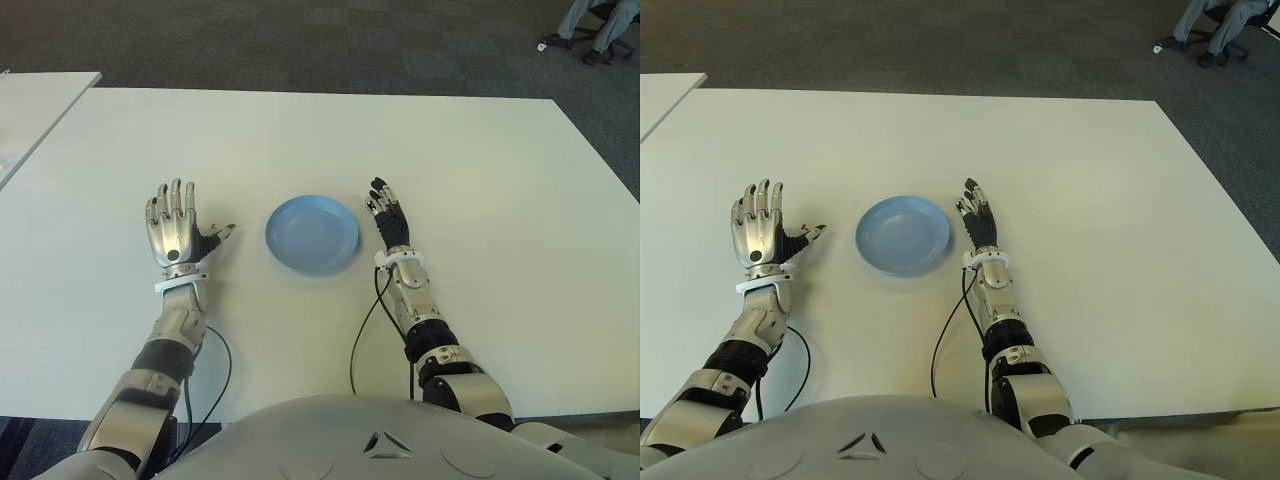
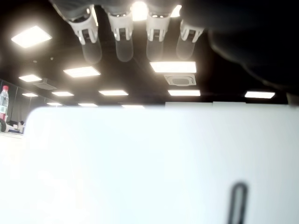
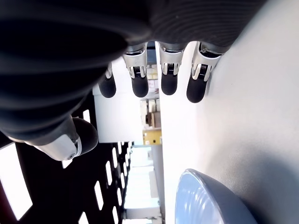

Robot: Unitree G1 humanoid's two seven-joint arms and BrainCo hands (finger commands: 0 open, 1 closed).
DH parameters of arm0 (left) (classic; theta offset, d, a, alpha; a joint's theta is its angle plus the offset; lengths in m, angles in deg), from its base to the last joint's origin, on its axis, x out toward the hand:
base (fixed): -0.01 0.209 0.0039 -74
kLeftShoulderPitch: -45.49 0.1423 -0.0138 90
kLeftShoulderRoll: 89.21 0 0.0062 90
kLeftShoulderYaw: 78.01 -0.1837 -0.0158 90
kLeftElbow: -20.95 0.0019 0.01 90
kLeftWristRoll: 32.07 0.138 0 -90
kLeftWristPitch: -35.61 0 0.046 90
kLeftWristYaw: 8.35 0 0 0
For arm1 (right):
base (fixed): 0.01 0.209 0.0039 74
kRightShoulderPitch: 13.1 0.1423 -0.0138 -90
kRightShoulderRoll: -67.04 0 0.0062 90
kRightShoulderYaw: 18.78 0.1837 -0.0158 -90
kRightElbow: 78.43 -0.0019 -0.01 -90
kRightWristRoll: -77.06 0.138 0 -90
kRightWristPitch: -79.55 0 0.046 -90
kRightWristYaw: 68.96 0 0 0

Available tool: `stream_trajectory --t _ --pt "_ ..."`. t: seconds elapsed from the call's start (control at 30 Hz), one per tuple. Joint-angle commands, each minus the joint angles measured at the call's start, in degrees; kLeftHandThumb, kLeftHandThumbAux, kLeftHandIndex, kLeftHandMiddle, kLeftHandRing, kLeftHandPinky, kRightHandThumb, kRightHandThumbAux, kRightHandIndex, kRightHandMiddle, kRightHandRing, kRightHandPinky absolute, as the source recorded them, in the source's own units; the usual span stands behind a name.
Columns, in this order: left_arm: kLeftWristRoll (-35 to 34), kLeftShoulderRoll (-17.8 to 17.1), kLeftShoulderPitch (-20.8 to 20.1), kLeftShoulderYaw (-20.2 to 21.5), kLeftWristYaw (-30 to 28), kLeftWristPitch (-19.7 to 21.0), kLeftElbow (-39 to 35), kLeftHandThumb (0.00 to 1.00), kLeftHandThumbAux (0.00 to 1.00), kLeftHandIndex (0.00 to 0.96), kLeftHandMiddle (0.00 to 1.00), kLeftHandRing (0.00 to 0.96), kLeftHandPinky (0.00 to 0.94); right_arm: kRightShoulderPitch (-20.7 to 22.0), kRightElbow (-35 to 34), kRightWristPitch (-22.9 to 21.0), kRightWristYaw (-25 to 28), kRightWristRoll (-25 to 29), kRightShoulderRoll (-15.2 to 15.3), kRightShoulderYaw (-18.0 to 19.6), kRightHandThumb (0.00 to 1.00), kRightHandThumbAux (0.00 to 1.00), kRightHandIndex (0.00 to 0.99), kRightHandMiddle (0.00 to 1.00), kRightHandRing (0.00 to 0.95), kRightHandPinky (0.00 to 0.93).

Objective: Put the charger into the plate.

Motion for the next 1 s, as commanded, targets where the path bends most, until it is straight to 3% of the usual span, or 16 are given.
stream_trajectory --t 0.03,0.67,0.87,1.0 --pt "-2.4 -1.0 1.6 -1.7 -3.1 0.3 2.2 0.135 0.379 0.0 0.0 0.0 0.0 -1.1 1.3 -1.4 -0.4 -0.1 -0.4 0.0 0.0 0.511 0.039 0.049 0.032 0.032" --pt "-8.5 -2.1 3.6 -2.9 -10.0 2.2 -5.4 0.081 0.365 0.0 0.0 0.0 0.0 -1.0 1.5 -1.4 -0.4 -0.1 -0.3 0.0 0.0 0.509 0.034 0.042 0.028 0.029" --pt "-9.1 -2.6 7.8 -3.1 -16.0 5.9 -12.5 0.073 0.369 0.0 0.0 0.0 0.0 -0.9 1.8 -1.2 -0.2 0.0 -0.2 0.1 0.0 0.51 0.032 0.042 0.027 0.026" --pt "-7.5 -3.2 14.0 -3.3 -23.9 11.8 -24.5 0.086 0.38 0.0 0.0 0.0 0.0 -0.9 2.0 -1.0 0.1 0.2 0.0 0.3 0.0 0.512 0.033 0.043 0.028 0.025"
